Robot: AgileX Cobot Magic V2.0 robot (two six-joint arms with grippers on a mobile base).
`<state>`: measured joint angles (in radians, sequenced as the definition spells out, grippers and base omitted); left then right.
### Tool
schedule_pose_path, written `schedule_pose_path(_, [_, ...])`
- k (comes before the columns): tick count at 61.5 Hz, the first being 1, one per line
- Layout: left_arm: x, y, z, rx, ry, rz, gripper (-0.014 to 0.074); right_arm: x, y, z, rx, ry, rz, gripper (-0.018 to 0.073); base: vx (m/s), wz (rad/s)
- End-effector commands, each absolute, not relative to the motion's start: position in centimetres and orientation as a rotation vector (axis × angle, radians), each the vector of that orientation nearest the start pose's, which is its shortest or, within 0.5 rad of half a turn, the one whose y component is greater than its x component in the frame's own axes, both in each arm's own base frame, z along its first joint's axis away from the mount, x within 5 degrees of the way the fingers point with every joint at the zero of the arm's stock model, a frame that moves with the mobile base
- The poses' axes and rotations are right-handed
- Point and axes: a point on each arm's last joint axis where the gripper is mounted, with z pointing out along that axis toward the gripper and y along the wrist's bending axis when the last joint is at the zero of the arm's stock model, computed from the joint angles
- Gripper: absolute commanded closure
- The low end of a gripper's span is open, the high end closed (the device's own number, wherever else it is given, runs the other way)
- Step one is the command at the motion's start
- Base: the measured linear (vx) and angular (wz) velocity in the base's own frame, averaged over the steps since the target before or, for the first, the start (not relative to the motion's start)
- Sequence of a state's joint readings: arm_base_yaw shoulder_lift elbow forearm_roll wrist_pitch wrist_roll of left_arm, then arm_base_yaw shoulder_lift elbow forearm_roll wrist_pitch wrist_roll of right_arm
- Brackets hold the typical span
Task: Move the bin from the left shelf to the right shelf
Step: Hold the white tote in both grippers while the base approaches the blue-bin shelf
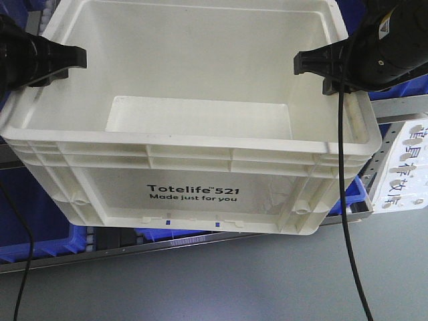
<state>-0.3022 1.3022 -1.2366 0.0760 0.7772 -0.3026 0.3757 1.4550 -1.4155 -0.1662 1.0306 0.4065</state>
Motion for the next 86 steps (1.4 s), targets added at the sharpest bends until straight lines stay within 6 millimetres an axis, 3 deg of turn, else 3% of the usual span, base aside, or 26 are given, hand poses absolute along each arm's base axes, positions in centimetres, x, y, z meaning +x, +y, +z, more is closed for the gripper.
schedule_pose_path(1, [26.19, -7.75, 40.52, 0.066, 2.125, -0.252, 0.0514, 28.68, 9.24, 40.00, -0.034, 2.341, 0.094, 0.0497, 0.05, 0.20])
schedule_pose_path(86, [26.19, -7.75, 40.52, 0.066, 2.125, -0.252, 0.0514, 28.68, 9.24, 40.00, -0.034, 2.341, 0.094, 0.0497, 0.09, 0.06])
